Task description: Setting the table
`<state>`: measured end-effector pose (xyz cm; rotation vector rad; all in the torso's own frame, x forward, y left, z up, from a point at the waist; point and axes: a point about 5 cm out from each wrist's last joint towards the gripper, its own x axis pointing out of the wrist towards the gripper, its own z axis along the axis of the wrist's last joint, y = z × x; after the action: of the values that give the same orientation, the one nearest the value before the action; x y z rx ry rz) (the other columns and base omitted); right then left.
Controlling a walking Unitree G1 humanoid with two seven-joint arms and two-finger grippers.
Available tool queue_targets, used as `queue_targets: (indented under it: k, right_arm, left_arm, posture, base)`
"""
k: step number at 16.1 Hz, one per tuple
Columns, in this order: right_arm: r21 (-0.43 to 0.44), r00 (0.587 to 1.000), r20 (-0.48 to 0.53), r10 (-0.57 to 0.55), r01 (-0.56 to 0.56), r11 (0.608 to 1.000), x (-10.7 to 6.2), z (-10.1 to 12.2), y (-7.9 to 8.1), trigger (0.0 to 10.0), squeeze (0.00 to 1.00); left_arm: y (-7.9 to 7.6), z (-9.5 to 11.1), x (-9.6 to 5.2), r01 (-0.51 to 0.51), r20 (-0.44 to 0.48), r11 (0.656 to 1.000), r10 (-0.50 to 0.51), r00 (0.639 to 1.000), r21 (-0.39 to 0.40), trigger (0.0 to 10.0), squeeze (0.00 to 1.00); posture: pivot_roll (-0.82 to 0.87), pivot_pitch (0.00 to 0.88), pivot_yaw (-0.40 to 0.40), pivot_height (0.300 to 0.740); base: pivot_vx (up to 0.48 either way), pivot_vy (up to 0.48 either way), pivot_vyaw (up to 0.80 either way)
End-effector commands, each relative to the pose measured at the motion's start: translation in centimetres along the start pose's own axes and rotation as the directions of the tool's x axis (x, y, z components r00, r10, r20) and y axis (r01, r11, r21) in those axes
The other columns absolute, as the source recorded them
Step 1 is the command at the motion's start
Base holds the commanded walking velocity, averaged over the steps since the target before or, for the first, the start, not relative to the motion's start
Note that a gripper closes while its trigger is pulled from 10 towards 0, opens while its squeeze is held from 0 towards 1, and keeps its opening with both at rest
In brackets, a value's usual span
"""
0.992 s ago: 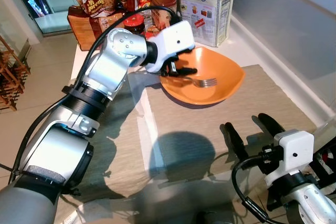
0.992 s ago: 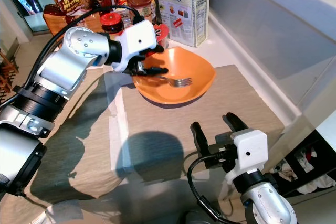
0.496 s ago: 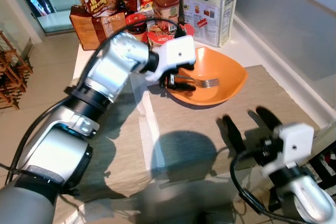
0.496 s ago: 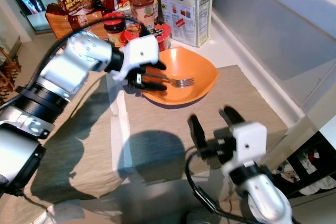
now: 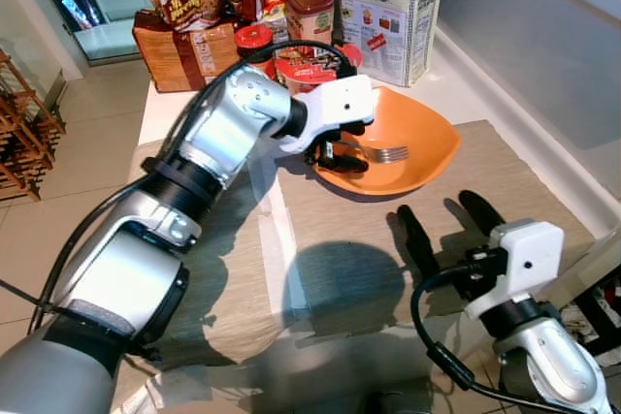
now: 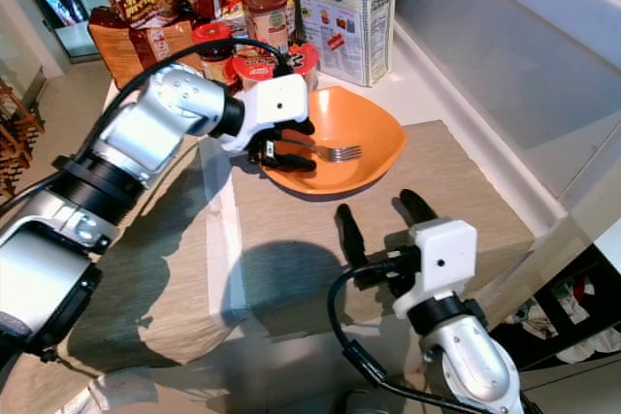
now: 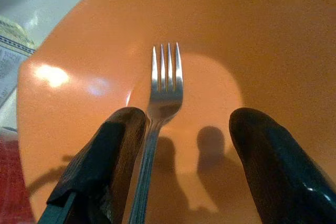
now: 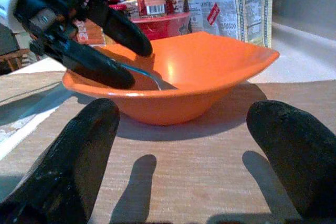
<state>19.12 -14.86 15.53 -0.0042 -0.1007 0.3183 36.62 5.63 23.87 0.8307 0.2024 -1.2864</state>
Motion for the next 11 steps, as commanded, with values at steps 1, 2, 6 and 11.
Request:
queue_targets:
  k: [1,2,6,11]
  right_arm:
    - [-0.011,1.000,-0.005,-0.002,0.002,1.000,0.2,0.1,0.0,10.0,0.00]
    - [-0.012,1.000,-0.002,-0.007,0.007,1.000,0.3,0.1,0.0,10.0,0.00]
    - [0.001,0.999,0.004,-0.038,0.038,0.999,0.8,-0.3,0.1,10.0,0.00]
    - [-0.009,0.999,0.008,-0.039,0.039,0.999,1.7,-0.7,-0.5,10.0,0.00]
  left_arm:
    - [0.7,0.3,-0.4,-0.031,-0.005,0.999,0.031,1.000,0.008,10.0,0.00]
    - [1.0,0.3,-0.3,-0.075,0.007,0.997,0.075,0.997,-0.020,10.0,0.00]
    - [2.6,0.7,-1.8,-0.362,0.266,0.876,0.449,0.853,-0.318,10.0,0.00]
    - [1.2,-1.5,-5.7,-0.531,0.233,0.550,0.802,0.550,-0.645,10.0,0.00]
  posture:
    - [-0.16,0.022,0.092,0.740]
    - [-0.16,0.018,0.094,0.740]
    - [-0.14,0.009,0.079,0.740]
    - [-0.11,0.000,0.055,0.740]
  base:
    - [0.000,0.000,0.00]
    - [0.000,0.000,0.00]
    - [0.000,0.000,0.00]
    - [0.000,0.000,0.00]
